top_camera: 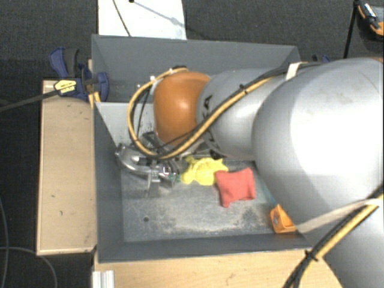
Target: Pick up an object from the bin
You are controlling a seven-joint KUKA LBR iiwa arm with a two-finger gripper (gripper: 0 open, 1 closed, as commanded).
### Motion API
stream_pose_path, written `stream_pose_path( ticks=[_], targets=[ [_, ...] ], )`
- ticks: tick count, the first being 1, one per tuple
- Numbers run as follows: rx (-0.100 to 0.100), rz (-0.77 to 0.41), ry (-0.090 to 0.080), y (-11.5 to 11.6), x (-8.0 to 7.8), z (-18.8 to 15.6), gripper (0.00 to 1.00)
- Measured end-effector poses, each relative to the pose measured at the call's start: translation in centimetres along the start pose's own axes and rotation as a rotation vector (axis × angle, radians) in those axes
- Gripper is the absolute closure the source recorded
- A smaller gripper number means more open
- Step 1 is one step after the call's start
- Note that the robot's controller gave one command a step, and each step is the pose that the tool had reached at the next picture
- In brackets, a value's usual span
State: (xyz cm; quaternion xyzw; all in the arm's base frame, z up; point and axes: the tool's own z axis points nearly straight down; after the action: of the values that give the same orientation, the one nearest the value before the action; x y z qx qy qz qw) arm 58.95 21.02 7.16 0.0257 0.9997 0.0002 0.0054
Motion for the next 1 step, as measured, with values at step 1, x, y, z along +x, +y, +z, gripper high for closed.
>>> stream_pose_path(
  ticks=[1],
  targets=[
    [0.000,0.034,0.005,1.75,0.12,-3.06,0.00]
  ],
)
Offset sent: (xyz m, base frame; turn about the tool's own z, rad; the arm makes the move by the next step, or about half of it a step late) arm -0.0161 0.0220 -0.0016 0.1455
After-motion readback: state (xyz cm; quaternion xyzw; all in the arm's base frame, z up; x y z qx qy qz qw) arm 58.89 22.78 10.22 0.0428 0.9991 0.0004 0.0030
